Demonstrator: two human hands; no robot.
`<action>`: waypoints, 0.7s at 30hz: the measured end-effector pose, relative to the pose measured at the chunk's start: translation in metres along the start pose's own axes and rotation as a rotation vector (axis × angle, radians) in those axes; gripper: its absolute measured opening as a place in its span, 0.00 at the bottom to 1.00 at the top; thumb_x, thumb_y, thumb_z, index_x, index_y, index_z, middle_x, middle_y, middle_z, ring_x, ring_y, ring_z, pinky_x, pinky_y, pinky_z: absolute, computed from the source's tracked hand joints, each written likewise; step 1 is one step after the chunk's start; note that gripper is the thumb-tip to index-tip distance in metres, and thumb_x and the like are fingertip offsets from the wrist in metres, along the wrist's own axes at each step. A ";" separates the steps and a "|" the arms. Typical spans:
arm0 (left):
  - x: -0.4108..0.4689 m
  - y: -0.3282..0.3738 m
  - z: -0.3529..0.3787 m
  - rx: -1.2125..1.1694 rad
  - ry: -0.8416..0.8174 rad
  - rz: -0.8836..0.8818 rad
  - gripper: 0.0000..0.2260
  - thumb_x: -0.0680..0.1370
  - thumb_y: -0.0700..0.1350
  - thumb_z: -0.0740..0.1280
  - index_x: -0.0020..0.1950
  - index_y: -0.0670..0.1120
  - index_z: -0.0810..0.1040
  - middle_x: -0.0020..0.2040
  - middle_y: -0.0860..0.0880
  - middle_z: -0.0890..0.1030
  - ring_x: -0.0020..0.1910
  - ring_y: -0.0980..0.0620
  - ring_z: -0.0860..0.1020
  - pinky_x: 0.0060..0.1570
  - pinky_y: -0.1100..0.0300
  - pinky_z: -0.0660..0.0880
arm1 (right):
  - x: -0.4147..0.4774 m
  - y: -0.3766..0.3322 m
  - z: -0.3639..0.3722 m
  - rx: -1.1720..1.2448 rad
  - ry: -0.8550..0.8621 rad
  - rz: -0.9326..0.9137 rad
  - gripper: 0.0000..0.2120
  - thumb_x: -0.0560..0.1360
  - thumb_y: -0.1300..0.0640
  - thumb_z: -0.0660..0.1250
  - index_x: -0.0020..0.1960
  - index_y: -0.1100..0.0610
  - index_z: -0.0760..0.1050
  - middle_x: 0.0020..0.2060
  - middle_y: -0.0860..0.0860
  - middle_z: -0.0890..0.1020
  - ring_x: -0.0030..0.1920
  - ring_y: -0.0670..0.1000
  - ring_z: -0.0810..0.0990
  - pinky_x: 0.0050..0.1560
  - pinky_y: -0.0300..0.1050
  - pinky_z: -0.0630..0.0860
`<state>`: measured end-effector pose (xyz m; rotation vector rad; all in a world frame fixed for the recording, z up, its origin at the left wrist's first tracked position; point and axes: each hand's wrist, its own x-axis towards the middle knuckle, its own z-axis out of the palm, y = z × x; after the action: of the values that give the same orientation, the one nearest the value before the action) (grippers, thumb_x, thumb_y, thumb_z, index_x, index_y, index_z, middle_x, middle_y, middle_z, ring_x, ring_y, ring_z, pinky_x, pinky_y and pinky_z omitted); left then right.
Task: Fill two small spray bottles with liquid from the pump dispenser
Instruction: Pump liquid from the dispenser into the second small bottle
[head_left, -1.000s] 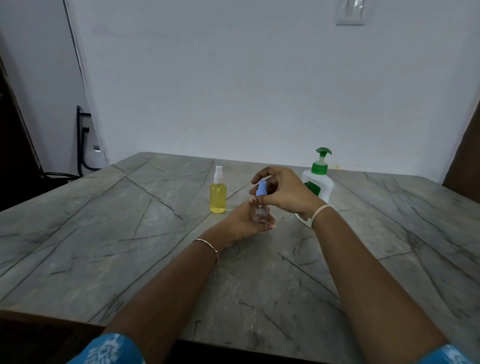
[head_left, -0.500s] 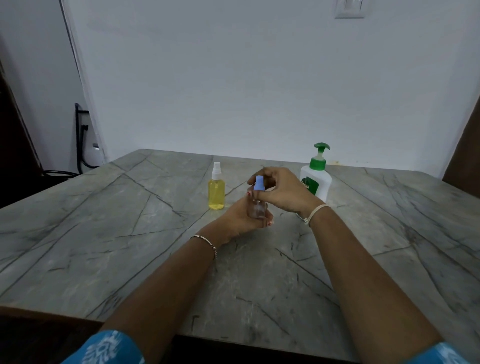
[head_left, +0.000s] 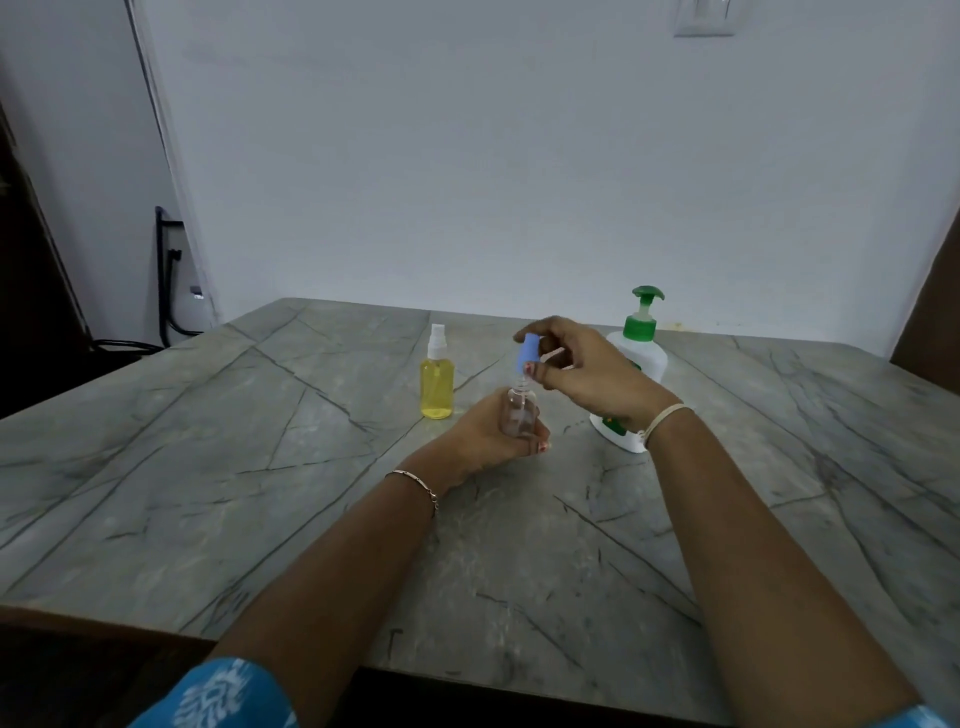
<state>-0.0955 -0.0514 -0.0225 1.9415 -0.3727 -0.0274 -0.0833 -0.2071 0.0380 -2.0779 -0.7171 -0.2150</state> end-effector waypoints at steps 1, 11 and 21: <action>-0.001 0.001 0.001 -0.005 0.001 0.001 0.17 0.72 0.34 0.72 0.56 0.42 0.71 0.49 0.47 0.82 0.47 0.53 0.81 0.53 0.60 0.77 | -0.001 -0.002 -0.004 0.050 0.008 -0.007 0.15 0.78 0.62 0.67 0.63 0.54 0.74 0.49 0.52 0.78 0.43 0.48 0.76 0.53 0.51 0.78; -0.004 0.005 0.002 0.036 0.014 0.066 0.12 0.72 0.34 0.72 0.46 0.48 0.73 0.49 0.45 0.81 0.47 0.52 0.80 0.51 0.62 0.77 | -0.010 -0.007 -0.032 0.062 0.305 -0.054 0.11 0.81 0.61 0.62 0.62 0.54 0.72 0.54 0.50 0.78 0.47 0.47 0.78 0.51 0.41 0.77; -0.003 0.002 0.003 -0.013 0.035 0.028 0.18 0.72 0.33 0.72 0.59 0.39 0.70 0.49 0.44 0.82 0.43 0.59 0.80 0.39 0.71 0.76 | -0.033 0.024 -0.014 -0.622 0.350 0.072 0.10 0.73 0.51 0.72 0.43 0.54 0.72 0.39 0.51 0.77 0.40 0.54 0.76 0.38 0.43 0.67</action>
<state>-0.0998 -0.0541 -0.0224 1.9210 -0.3756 0.0229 -0.0947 -0.2420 0.0154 -2.5445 -0.3833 -0.8239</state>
